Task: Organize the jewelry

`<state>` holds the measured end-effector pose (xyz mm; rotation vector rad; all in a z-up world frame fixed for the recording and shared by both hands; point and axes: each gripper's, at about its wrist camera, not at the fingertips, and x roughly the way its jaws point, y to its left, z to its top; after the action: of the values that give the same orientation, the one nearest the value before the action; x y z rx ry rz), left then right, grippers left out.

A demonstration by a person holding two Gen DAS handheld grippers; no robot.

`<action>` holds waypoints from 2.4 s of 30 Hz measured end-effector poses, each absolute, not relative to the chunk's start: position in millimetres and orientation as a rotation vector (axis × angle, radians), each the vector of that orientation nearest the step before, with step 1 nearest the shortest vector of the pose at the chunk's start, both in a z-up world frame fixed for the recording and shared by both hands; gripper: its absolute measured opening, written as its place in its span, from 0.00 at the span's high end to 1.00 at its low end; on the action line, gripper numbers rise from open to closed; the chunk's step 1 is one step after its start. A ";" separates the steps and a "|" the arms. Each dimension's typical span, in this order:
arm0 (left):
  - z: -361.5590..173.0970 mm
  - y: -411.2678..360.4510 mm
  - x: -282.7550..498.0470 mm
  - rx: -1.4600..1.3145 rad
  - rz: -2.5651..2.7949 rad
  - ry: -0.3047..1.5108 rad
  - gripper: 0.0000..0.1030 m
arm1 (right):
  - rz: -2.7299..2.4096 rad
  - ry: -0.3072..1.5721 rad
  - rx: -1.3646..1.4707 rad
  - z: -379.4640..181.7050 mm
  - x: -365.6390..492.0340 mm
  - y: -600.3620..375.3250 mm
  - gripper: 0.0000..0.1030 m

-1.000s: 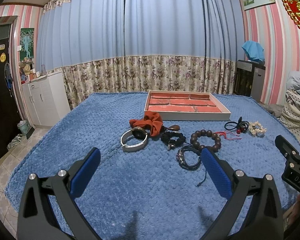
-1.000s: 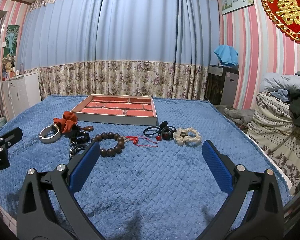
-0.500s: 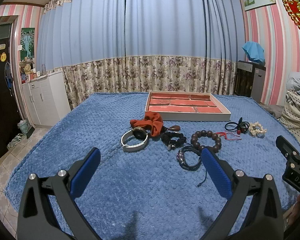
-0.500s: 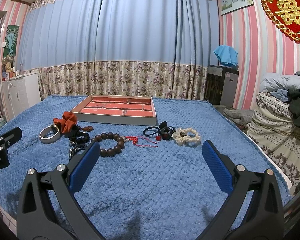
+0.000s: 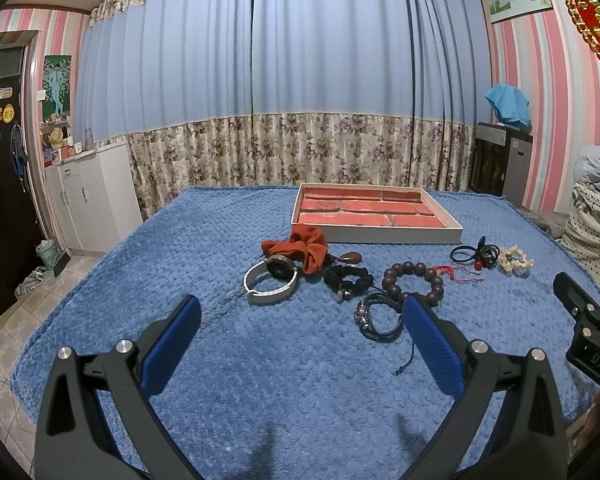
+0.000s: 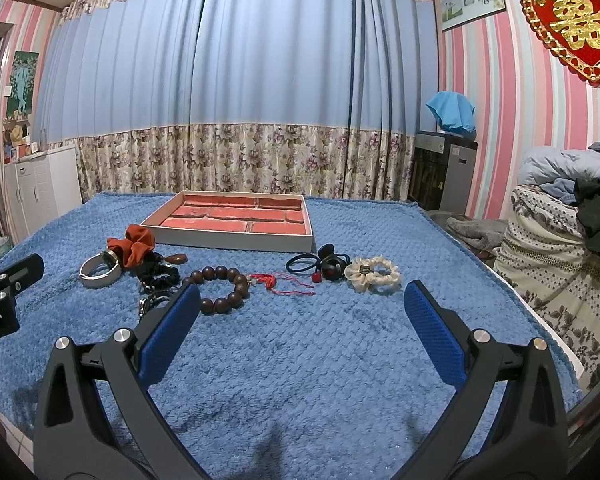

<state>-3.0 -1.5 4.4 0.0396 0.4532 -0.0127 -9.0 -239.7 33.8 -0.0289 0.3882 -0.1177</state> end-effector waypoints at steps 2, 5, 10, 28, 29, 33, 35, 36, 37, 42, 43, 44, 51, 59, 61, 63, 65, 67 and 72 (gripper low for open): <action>4.3 -1.3 -3.0 0.040 -0.013 0.453 0.04 | -0.118 0.388 -0.028 33.9 -8.8 -239.7 0.04; 4.1 -1.2 -3.1 0.039 -0.012 0.453 0.04 | -0.118 0.388 -0.028 33.9 -8.8 -239.7 0.04; 3.9 -1.1 -3.2 0.039 -0.012 0.453 0.04 | -0.118 0.387 -0.028 34.0 -8.8 -239.7 0.04; -0.4 -3.7 10.8 0.031 -0.043 0.491 0.04 | -0.083 0.422 -0.018 28.5 6.6 -246.1 0.04; -0.3 -3.4 12.8 0.027 -0.042 0.493 0.04 | -0.084 0.422 -0.021 28.0 7.5 -246.1 0.04; -2.4 -1.2 22.0 0.016 -0.048 0.509 0.04 | -0.098 0.435 -0.034 24.2 16.2 -246.0 0.04; -3.5 -0.4 27.6 0.012 -0.053 0.521 0.04 | -0.094 0.446 -0.023 22.1 22.2 -247.9 0.04; -3.8 -0.8 31.0 0.015 -0.051 0.526 0.04 | -0.094 0.451 -0.023 21.2 26.6 -247.7 0.04; -4.1 -0.6 33.2 0.017 -0.052 0.527 0.04 | -0.096 0.454 -0.026 21.1 28.4 -248.8 0.04; -3.2 0.3 45.3 0.023 -0.057 0.524 0.04 | -0.146 0.450 -0.071 20.9 41.5 -247.1 0.04; -2.9 0.4 49.1 0.025 -0.057 0.524 0.04 | -0.151 0.445 -0.078 21.1 44.5 -246.8 0.04; -2.3 0.5 52.5 0.027 -0.057 0.525 0.04 | -0.147 0.446 -0.080 21.0 46.7 -246.9 0.04; -4.5 2.7 78.3 -0.002 -0.104 0.575 0.04 | -0.115 0.484 -0.053 19.7 71.0 -253.0 0.04; -10.7 0.6 104.6 -0.012 -0.129 0.628 0.04 | -0.110 0.543 -0.036 12.2 95.1 -262.6 0.04; -12.0 -1.6 108.9 0.001 -0.128 0.630 0.05 | -0.111 0.556 -0.047 10.3 100.6 -262.6 0.04; -13.6 -3.5 115.1 0.007 -0.135 0.641 0.05 | -0.108 0.574 -0.047 8.9 106.6 -263.3 0.04; -14.0 -6.1 121.0 0.013 -0.139 0.649 0.05 | -0.109 0.584 -0.046 7.9 112.5 -264.4 0.04; -14.2 -7.5 128.7 0.015 -0.143 0.657 0.05 | -0.106 0.597 -0.053 6.9 119.7 -264.3 0.04; -17.0 -12.1 146.4 0.008 -0.173 0.690 0.17 | -0.088 0.639 -0.067 0.4 139.6 -262.9 0.04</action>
<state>146.4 -12.1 -17.0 0.0080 0.6895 -0.1731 139.6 -262.9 0.4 -0.0670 0.6389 -0.0875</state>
